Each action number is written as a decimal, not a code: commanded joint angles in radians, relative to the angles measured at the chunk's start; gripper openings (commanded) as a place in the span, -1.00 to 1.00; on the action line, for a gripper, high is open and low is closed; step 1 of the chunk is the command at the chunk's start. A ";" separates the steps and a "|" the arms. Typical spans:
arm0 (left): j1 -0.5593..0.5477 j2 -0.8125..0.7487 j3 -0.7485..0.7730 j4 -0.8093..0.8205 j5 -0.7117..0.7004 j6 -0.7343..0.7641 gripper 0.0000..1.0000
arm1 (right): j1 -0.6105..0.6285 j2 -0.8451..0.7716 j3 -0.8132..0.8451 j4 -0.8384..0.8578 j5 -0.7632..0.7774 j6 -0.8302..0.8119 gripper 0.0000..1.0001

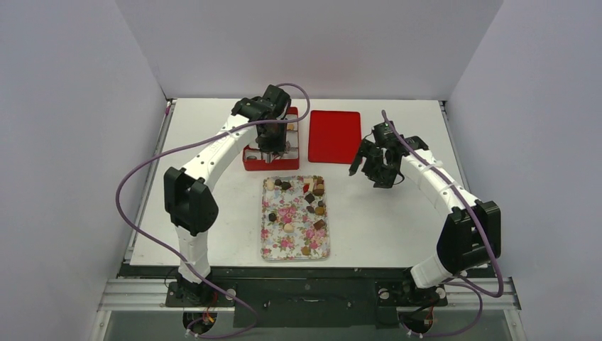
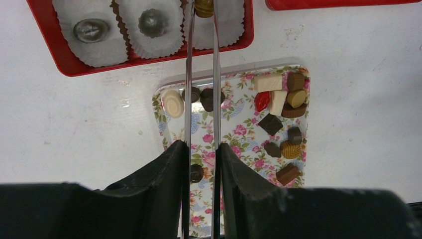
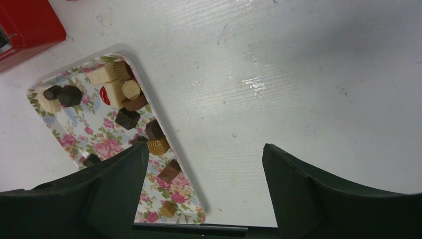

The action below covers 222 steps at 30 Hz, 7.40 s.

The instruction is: Pack the chocolate

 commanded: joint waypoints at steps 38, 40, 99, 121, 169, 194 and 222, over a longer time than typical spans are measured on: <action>0.007 -0.026 -0.051 0.092 0.049 0.001 -0.33 | -0.017 0.025 0.055 -0.006 0.001 -0.027 0.60; 0.007 -0.025 -0.049 0.091 0.049 0.002 -0.30 | -0.017 0.025 0.056 -0.006 0.001 -0.027 0.60; 0.512 -0.397 -0.650 0.350 -0.031 -0.129 -0.27 | 0.017 -0.021 0.137 -0.051 0.011 -0.057 0.60; 0.568 -0.262 -0.792 0.359 -0.022 -0.157 0.16 | 0.015 -0.052 0.099 -0.021 0.044 -0.036 0.60; 0.146 -0.477 -0.399 0.176 0.026 -0.119 0.97 | -0.129 0.717 0.775 -0.010 0.216 -0.062 0.42; 0.093 -0.531 -0.496 0.208 0.075 -0.098 0.98 | -0.070 0.882 0.810 0.005 0.240 -0.078 -0.53; -0.014 -0.349 -0.499 0.560 0.157 -0.191 0.90 | -0.095 0.379 0.281 0.233 0.172 -0.023 -1.00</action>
